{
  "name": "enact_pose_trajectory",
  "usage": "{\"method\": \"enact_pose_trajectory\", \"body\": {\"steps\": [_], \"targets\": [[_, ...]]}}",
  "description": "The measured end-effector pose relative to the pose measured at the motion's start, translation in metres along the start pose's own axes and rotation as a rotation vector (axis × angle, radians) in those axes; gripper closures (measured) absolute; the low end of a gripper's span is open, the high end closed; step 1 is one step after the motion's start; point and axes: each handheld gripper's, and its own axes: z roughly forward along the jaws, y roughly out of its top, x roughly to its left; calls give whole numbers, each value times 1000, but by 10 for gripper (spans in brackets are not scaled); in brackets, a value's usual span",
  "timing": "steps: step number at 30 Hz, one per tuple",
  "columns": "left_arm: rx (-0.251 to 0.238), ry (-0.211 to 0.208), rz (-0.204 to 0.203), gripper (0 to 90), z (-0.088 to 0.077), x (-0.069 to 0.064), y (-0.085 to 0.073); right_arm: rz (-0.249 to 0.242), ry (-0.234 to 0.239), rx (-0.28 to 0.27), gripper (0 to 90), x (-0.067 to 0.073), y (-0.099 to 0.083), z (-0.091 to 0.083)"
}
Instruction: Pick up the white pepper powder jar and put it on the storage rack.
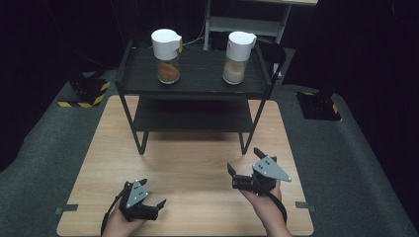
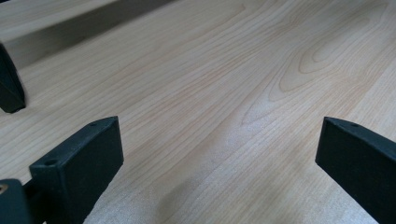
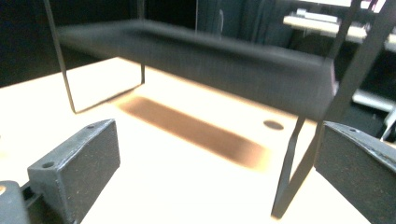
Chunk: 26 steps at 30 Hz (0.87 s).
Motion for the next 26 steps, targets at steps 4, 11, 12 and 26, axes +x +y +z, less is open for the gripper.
{"method": "enact_pose_trajectory", "body": {"steps": [4, 11, 12, 26], "targets": [[5, 0, 24, 11, 0, -2, 1, 7, 1, 50, 0, -1, -24, 0], [10, 4, 31, 11, 1, -4, 2, -6, 2, 115, 0, 0, -54, 3], [9, 3, 28, 11, 1, -4, 2, -12, 0, 125, 0, 0, -57, 3], [-5, -3, 21, 11, 0, -1, -1, -32, -1, 168, 4, 6, -80, 5]]}}
